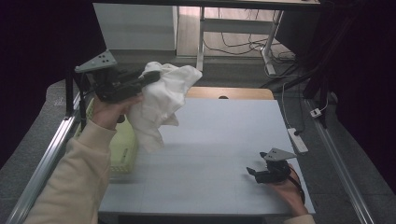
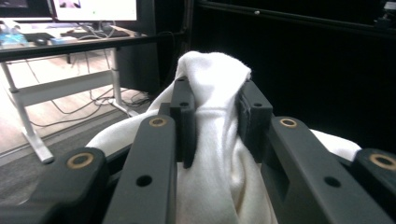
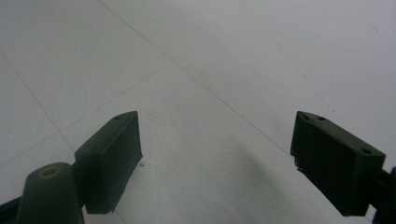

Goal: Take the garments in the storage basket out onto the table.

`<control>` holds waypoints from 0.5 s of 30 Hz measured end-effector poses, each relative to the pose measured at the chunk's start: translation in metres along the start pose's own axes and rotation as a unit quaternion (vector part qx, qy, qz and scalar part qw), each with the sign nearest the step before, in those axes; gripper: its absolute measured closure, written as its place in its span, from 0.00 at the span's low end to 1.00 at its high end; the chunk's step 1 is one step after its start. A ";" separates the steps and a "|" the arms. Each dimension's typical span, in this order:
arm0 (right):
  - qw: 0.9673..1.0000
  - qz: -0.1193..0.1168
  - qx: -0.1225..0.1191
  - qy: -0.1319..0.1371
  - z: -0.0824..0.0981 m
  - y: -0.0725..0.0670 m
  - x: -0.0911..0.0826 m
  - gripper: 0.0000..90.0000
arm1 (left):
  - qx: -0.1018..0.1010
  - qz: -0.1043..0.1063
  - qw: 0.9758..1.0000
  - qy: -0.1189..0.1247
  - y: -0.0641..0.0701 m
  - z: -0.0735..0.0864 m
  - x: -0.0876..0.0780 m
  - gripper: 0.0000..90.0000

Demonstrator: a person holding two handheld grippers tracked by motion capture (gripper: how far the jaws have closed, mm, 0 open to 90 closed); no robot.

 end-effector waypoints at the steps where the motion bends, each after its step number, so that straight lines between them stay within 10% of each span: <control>1: 1.000 0.000 0.000 0.000 0.000 0.000 0.000 0.18 | -0.002 0.010 1.000 -0.002 0.005 0.002 0.007 0.80; 15: 1.000 0.000 0.000 0.001 0.000 0.000 0.000 0.18 | 0.001 0.065 0.997 -0.038 0.037 0.023 0.064 0.80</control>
Point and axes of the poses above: each handheld gripper's, and its own axes: x roughly forward along the jaws, z roughly out of its underside, y roughly to its right, the point moved 3 cm from there along x, roughly forward along the jaws, and after that the axes turned 2 degrees about -z, right-handed, at the moved point
